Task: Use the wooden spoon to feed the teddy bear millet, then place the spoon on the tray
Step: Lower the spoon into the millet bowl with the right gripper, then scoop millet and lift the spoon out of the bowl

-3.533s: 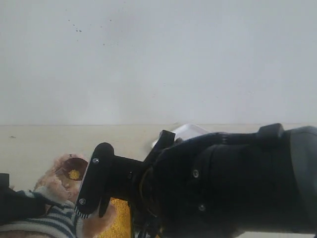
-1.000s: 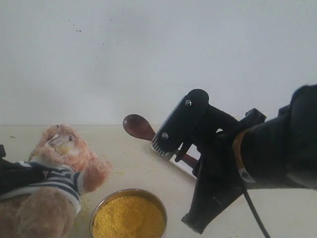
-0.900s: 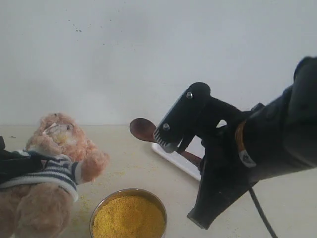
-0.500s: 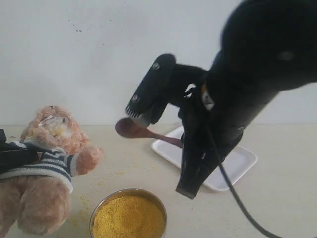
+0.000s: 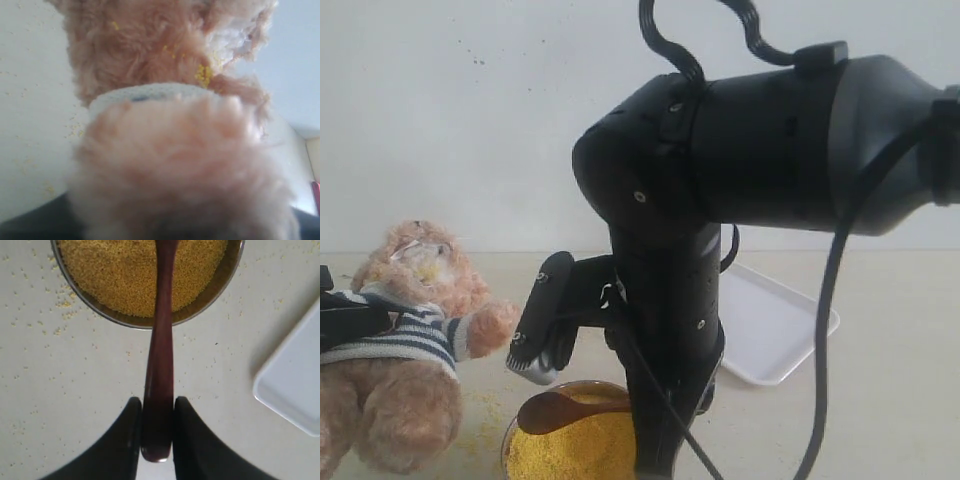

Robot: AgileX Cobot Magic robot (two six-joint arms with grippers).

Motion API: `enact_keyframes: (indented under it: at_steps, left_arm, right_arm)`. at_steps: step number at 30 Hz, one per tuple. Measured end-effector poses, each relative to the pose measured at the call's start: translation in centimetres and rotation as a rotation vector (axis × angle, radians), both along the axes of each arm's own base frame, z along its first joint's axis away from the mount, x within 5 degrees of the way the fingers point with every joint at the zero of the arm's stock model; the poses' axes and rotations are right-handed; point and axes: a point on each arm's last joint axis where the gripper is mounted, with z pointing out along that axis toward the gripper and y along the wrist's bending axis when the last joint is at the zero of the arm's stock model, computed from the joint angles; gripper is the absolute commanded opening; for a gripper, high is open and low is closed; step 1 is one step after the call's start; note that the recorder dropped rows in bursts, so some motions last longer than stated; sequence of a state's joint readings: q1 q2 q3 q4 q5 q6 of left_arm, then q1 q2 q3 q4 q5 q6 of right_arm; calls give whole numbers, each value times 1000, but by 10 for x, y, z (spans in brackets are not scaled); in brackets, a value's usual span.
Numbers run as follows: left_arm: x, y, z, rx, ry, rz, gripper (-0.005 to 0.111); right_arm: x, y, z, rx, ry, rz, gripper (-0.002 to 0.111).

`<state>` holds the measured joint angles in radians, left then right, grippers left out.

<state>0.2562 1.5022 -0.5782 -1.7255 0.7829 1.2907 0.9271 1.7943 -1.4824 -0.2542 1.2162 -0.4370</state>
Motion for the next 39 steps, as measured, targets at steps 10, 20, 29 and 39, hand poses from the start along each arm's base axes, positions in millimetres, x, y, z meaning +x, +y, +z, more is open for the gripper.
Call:
enact_keyframes:
  at_steps: [10, 20, 29, 39]
  left_arm:
    - [0, 0, 0, 3, -2, -2, 4]
    - [0, 0, 0, 5, -4, -3, 4]
    - [0, 0, 0, 15, -11, -9, 4]
    - [0, 0, 0, 19, -14, -12, 4]
  right_arm:
    - [8, -8, -19, -144, -60, 34, 0]
    - [4, -6, -21, -123, -15, 48, 0]
    - [1, -5, -23, -116, 24, 102, 0]
    - [3, -6, -23, -139, 3, 117, 0]
